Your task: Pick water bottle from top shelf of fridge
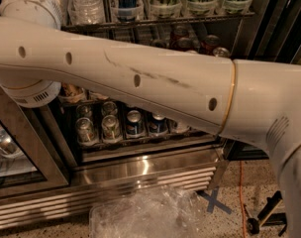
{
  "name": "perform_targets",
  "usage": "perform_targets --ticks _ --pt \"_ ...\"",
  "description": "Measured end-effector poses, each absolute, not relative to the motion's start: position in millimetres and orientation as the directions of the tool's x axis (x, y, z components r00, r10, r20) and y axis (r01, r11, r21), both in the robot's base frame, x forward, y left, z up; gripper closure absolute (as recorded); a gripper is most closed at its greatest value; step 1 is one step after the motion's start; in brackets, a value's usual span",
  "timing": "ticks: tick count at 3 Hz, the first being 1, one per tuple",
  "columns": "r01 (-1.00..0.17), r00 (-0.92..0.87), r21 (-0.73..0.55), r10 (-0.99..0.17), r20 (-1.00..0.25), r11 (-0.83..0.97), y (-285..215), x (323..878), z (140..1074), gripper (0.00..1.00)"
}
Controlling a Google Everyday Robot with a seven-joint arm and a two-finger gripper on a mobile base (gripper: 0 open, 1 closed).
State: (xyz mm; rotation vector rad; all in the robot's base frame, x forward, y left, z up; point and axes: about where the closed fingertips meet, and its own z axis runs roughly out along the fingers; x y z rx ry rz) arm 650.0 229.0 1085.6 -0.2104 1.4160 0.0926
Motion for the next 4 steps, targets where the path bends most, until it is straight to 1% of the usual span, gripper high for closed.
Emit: perform_targets --ticks 4 --pt "-0.192 0.230 -0.100 -0.055 -0.972 0.976 225.1 642.3 1118.0 1.00"
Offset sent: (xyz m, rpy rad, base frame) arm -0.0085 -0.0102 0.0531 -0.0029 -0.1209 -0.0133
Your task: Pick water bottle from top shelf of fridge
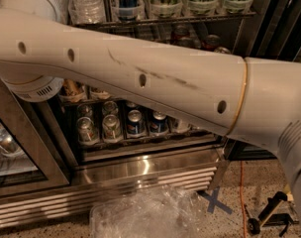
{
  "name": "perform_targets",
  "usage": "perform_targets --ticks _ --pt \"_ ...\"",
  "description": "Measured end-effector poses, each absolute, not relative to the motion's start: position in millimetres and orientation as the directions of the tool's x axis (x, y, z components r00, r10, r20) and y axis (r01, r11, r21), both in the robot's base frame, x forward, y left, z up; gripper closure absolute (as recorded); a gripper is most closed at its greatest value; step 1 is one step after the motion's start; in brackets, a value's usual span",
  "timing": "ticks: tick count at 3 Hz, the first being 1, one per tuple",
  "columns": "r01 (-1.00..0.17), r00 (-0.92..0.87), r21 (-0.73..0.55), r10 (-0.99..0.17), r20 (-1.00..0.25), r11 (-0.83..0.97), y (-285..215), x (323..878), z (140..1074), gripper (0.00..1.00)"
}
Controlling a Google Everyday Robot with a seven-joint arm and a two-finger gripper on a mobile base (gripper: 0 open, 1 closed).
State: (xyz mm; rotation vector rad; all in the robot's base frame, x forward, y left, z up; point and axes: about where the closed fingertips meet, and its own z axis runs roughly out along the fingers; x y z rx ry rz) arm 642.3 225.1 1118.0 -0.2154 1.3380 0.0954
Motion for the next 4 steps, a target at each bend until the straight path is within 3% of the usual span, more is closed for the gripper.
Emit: perform_targets --ticks 2,4 --pt "-0.256 0.267 -0.094 -0.024 -0.963 0.962 227.8 627.2 1151.6 1.00" --pt "-0.415 0.121 -0.050 0.001 -0.993 0.908 224.5 571.6 1145.6 1.00"
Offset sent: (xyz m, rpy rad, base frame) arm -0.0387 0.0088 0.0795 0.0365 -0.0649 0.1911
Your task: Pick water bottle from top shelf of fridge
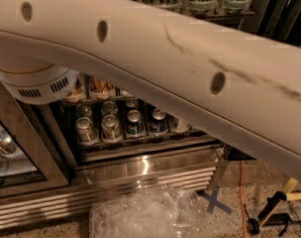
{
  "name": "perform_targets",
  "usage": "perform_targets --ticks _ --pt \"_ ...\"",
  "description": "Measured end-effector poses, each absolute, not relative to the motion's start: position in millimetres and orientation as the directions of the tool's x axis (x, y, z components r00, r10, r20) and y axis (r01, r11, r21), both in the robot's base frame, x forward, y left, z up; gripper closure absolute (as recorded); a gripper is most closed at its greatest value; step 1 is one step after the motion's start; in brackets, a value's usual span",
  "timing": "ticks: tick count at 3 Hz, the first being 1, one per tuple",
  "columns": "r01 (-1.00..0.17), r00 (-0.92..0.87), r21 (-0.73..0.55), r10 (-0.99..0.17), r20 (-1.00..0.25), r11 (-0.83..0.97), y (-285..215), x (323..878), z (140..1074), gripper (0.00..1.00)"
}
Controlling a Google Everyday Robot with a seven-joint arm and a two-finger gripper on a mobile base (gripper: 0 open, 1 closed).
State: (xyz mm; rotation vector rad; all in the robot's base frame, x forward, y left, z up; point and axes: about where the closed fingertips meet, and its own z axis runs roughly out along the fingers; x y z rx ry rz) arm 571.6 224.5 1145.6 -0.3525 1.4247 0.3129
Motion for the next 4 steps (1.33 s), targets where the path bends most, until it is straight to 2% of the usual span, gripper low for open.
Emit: perform_targets --ticks 2,4 --pt "-0.518 -0.052 0.041 0.017 -0.999 0.854 218.4 532.4 1089.3 1.00" --pt "-0.513 -0.166 0.122 0.041 -0.985 0.849 202.3 507.5 1035.0 1.00"
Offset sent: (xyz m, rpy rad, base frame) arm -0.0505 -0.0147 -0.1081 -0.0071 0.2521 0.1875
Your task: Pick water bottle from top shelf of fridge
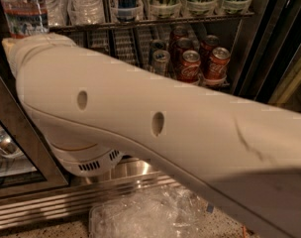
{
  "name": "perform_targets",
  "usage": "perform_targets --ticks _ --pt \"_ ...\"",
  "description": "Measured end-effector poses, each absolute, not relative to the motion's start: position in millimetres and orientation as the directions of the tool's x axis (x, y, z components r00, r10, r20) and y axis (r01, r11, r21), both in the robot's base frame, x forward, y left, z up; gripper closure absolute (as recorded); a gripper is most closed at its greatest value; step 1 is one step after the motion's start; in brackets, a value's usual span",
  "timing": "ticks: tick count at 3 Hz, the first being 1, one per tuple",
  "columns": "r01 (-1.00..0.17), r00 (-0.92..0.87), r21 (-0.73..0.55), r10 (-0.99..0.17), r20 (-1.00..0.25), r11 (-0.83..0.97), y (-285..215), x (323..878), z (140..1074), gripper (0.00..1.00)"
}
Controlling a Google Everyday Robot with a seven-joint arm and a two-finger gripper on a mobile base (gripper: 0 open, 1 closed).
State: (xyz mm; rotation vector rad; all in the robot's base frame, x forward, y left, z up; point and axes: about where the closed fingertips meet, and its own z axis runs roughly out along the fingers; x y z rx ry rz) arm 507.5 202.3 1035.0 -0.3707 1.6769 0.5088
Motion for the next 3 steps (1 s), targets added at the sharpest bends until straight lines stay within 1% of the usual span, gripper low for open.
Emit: perform_targets --ticks 1,2,3 --pt "-0.470 -0.246 0.214 0.106 -0.964 0.856 195.6 491.1 1010.3 1.00" --pt "-0.443 -0.287 0.256 0.135 -0.948 0.859 190.5 482.2 993.4 1.00" --pt "-0.443 -0.287 0.257 0.135 -0.948 0.859 190.5 482.2 993.4 1.00"
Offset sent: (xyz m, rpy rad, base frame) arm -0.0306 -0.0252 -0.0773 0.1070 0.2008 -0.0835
